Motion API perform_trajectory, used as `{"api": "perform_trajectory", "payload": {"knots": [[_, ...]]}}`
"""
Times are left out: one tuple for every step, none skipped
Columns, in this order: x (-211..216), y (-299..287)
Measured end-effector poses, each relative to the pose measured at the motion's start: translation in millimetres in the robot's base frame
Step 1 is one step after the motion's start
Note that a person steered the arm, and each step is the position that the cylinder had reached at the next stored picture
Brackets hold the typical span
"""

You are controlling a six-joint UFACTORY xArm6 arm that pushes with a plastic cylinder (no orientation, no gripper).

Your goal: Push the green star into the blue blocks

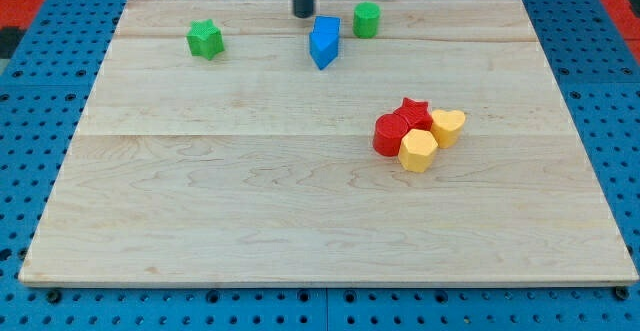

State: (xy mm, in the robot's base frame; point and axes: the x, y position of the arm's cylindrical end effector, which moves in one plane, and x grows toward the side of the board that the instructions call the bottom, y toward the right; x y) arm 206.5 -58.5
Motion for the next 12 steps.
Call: {"api": "perform_trajectory", "payload": {"knots": [[-11, -84], [1, -135], [54, -139], [86, -128], [87, -53], [82, -32], [64, -47], [40, -51], [19, -52], [-9, -65], [-5, -4], [20, 29]]}}
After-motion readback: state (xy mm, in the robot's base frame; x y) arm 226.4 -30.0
